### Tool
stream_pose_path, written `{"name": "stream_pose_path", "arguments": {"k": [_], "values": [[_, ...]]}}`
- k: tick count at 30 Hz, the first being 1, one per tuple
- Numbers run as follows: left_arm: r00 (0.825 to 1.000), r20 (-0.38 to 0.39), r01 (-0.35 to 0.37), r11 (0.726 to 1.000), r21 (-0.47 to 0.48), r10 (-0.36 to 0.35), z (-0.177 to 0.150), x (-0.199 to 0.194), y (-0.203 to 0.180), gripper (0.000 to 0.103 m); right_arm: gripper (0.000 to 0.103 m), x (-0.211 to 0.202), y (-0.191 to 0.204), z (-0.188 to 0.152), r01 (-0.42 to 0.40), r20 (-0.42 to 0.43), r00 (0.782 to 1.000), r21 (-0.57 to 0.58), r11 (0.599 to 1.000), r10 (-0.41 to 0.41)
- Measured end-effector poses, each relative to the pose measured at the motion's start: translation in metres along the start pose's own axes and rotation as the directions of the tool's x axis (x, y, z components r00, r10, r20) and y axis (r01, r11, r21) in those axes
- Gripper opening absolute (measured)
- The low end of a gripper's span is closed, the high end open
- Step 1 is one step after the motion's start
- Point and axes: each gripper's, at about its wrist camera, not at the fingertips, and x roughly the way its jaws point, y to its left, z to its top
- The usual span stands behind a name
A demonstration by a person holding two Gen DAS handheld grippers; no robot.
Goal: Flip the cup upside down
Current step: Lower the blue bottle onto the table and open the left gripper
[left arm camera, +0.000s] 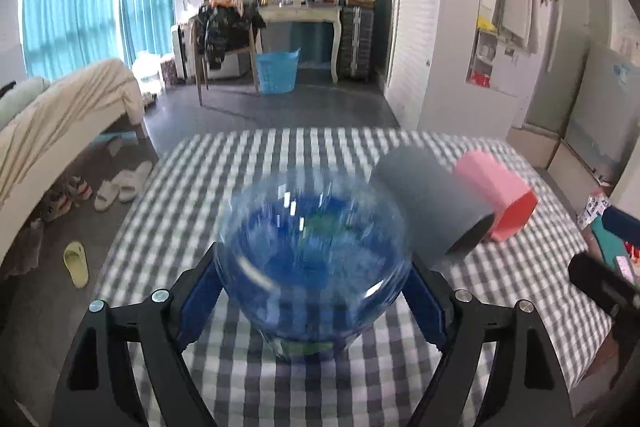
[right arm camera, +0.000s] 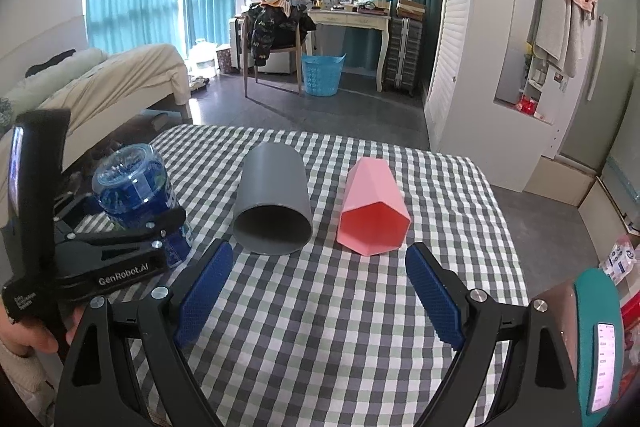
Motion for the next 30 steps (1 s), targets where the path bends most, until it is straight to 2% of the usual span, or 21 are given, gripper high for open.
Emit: {"name": "stream_pose_path", "arguments": {"k": [6,12,15,20,23,28,30], "values": [[0.994,0.109,-0.003,1.000,0.026,0.000,0.027,-0.032,-0.007,0.087,0.088,-0.025,0.004,0.003,-0.004,0.059,0.998,0.000,1.000,0.004],[0.967,0.253,0.016,1.000,0.005,-0.017,0.036,-0.090,0.001,0.087,0.088,-0.053,0.007,0.001,-0.001,0.112,0.994,0.006,1.000,0.000],[0.955,0.295,0.035,0.999,-0.025,-0.026,0.033,-0.117,0.010,0.087,0.088,-0.067,0.009,0.000,0.005,0.131,0.991,0.004,1.000,-0.006],[0.939,0.343,0.033,0.997,-0.063,-0.009,0.017,-0.162,0.025,0.087,0.088,-0.093,0.020,-0.002,0.008,0.174,0.985,-0.012,1.000,-0.006],[0.935,0.355,0.003,0.997,-0.078,0.025,0.000,-0.182,0.033,0.087,0.088,-0.108,0.026,-0.007,0.005,0.197,0.980,-0.013,1.000,-0.002],[0.938,0.341,-0.020,0.992,-0.123,0.061,-0.037,-0.191,0.051,0.088,0.088,-0.119,0.040,-0.022,-0.010,0.226,0.974,-0.032,0.999,0.017],[0.942,0.323,-0.054,0.990,-0.131,0.094,-0.051,-0.189,0.056,0.091,0.091,-0.118,0.047,-0.029,-0.012,0.239,0.971,-0.043,0.999,0.022]]}}
